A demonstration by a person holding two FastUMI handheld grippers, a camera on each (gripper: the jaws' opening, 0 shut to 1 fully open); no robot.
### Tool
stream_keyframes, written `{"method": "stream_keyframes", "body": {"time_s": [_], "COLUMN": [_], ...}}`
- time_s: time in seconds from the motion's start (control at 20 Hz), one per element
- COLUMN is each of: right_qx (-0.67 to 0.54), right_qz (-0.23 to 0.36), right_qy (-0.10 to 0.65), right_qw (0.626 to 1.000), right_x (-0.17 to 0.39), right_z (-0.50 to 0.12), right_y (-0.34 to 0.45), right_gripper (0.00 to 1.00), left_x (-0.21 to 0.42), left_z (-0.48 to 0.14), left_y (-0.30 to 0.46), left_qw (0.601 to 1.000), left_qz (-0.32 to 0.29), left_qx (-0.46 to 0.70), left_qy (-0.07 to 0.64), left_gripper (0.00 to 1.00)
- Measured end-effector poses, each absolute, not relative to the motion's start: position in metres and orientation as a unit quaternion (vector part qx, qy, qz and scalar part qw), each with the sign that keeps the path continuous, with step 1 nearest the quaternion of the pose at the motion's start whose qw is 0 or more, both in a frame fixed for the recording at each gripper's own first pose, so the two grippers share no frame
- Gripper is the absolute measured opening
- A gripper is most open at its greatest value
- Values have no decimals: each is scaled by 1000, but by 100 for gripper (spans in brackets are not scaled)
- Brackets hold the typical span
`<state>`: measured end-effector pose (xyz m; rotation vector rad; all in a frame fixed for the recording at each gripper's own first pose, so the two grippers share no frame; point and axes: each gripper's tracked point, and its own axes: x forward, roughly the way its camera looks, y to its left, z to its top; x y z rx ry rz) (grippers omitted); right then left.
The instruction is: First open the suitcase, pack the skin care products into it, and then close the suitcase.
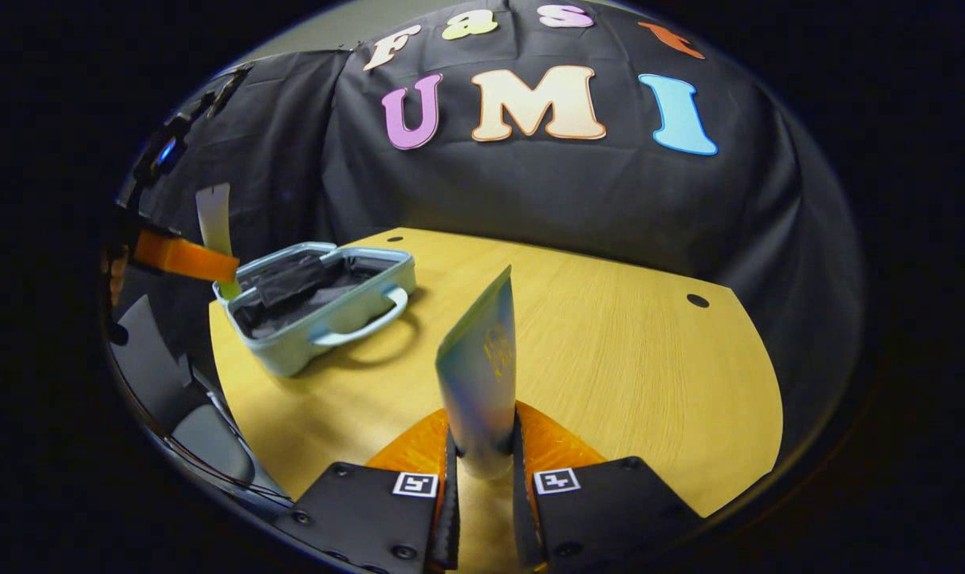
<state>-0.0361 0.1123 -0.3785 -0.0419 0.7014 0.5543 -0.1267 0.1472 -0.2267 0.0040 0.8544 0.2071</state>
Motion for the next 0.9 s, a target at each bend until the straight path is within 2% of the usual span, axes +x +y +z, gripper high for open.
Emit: {"method": "stream_keyframes", "body": {"time_s": [0.2, 0.3, 0.35, 0.5, 0.9], "right_qx": [-3, -5, -3, 8, 41], "right_qz": [257, 251, 249, 243, 274], "right_qy": [326, 322, 323, 320, 346], "right_qw": [910, 913, 913, 916, 896], "right_x": [-22, -17, -15, -11, -26], "right_z": [-343, -333, -328, -312, -296], "right_y": [142, 157, 165, 190, 268], "right_gripper": [29, 26, 29, 29, 29], "left_x": [-120, -119, -117, -123, -117], "left_z": [-245, -259, -270, -297, -345], "left_y": [187, 202, 208, 230, 246], "left_qw": [891, 881, 877, 856, 830], "left_qz": [96, 91, 88, 86, 52], "left_qx": [23, 24, 22, 19, 2], "left_qy": [443, 463, 472, 510, 555], "left_gripper": [18, 17, 17, 18, 18]}}
